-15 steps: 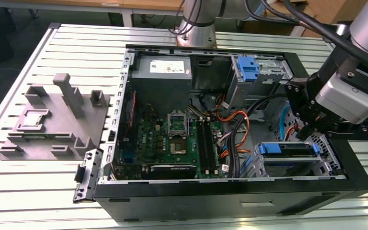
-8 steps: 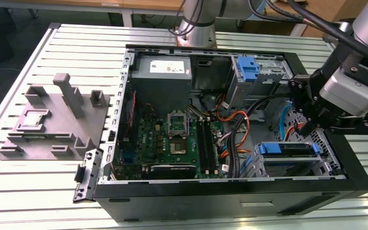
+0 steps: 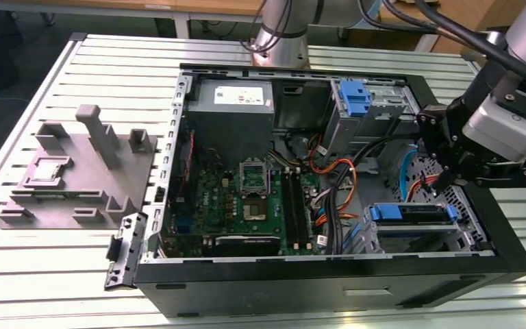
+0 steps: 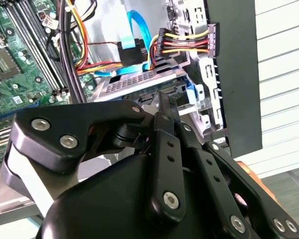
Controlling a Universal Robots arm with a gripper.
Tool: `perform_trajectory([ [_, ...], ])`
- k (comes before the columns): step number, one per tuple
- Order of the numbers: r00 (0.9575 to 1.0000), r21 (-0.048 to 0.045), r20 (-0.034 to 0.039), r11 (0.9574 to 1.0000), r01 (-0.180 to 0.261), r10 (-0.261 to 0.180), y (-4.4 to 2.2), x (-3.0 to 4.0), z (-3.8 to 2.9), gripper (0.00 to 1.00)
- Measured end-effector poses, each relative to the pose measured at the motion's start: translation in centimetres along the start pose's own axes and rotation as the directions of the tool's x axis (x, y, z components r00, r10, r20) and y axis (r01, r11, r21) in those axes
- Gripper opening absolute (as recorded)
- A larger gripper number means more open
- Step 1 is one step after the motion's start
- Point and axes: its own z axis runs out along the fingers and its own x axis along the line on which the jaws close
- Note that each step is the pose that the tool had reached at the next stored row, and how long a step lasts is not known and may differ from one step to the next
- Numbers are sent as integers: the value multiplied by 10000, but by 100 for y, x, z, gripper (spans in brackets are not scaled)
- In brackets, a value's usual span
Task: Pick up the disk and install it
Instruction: 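Insert the first disk wire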
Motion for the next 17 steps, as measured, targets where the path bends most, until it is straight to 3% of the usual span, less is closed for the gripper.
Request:
perform_trajectory([
  [4, 9993, 181, -202, 9994, 305, -301, 0, -1, 16, 10],
  [7, 9974, 254, -236, 9973, 686, -680, -1, -1, 16, 10],
  [13, 9967, 411, -394, 9965, 730, -714, -41, -29, 20, 10],
  [17, 9962, 457, -500, 9962, 742, -719, -105, -78, 23, 10],
])
